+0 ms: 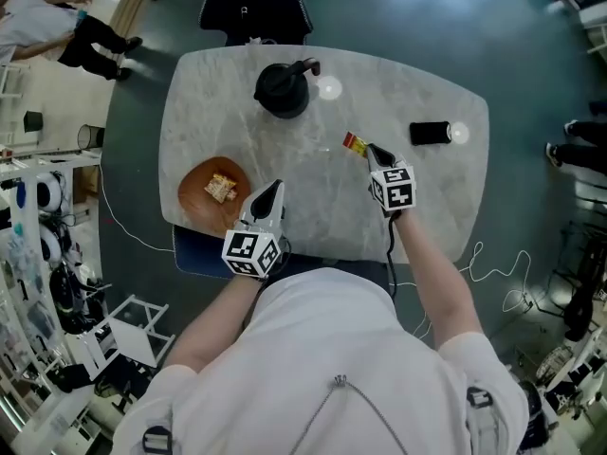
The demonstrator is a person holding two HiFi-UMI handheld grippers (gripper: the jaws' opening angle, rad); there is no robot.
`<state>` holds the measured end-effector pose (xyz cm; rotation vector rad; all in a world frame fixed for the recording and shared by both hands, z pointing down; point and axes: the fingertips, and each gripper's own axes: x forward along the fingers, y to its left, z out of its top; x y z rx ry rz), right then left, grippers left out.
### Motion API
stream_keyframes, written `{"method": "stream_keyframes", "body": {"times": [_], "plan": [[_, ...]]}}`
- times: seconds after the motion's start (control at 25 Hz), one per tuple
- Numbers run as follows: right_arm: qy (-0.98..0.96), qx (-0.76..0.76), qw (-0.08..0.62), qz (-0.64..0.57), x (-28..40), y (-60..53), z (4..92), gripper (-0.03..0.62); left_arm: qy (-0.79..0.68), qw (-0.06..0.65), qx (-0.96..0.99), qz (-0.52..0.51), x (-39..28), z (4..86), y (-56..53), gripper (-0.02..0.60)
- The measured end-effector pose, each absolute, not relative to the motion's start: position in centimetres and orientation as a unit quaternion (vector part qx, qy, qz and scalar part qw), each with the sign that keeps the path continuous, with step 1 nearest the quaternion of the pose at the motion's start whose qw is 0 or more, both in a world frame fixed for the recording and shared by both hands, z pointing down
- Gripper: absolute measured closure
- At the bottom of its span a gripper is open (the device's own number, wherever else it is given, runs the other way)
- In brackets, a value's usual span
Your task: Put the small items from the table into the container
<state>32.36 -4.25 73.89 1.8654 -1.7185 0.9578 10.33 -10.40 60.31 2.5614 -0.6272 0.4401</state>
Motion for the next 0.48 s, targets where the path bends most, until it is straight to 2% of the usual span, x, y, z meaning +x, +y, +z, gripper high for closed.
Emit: {"method": "stream_keyframes", "body": {"times": [0.48], "plan": [[-0.636, 0.738, 0.121, 0.189, 29.8, -1.8, 54.3, 0.566, -0.169, 0.161, 0.969, 0.081, 14.0, 53.4, -9.9, 0.579]]}}
